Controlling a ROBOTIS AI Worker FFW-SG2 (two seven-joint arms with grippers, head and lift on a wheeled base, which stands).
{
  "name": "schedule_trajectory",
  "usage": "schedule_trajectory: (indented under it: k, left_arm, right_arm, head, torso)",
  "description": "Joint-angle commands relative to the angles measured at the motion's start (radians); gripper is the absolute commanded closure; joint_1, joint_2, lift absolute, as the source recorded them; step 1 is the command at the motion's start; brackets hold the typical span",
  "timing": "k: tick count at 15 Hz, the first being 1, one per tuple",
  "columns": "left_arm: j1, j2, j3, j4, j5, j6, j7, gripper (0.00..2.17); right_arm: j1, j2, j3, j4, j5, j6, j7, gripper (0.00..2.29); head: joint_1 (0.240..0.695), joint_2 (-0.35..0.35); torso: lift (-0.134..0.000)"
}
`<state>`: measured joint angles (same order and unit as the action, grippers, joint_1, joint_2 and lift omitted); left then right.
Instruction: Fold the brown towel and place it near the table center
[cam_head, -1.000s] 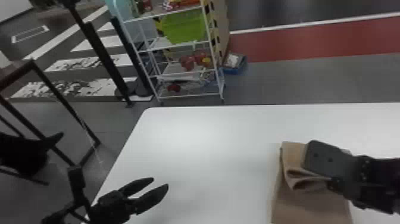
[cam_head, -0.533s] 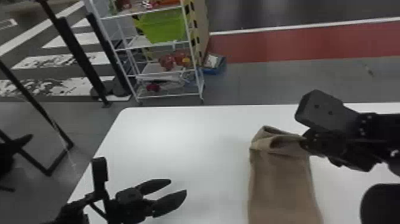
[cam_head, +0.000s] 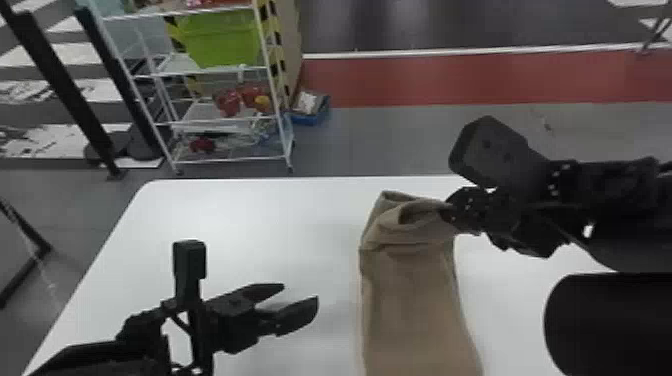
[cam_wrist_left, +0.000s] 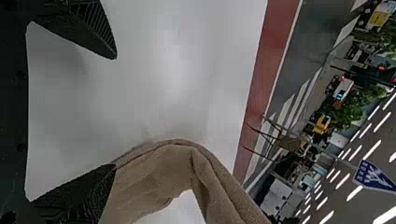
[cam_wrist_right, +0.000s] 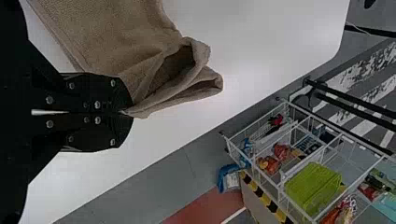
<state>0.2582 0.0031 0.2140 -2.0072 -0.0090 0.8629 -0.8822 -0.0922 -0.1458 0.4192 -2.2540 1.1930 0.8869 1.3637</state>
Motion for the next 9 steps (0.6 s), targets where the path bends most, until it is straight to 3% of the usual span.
schedule_trajectory:
  k: [1, 5, 9]
  left_arm:
    - [-0.002, -0.006, -0.047, 0.013, 0.006, -0.109, 0.040, 0.05]
    - [-0.001, -0.006, -0.153, 0.105, -0.006, -0.431, 0.172, 0.05]
    - [-0.053, -0.006, -0.226, 0.193, -0.095, -0.508, 0.246, 0.05]
  right_arm:
    - [0.000, 0.000, -0.011, -0.013, -0.010, 0.002, 0.003, 2.01]
    - [-0.003, 0.000, -0.016, -0.032, -0.026, 0.002, 0.003, 2.01]
    - [-0.004, 0.000, -0.014, -0.058, -0.032, 0.002, 0.003, 2.01]
  head:
    - [0.695, 0.102]
    - [0.695, 0.071]
    - [0.695, 0.032]
  torso:
    - [-0.122]
    - [-0.122]
    - [-0.122]
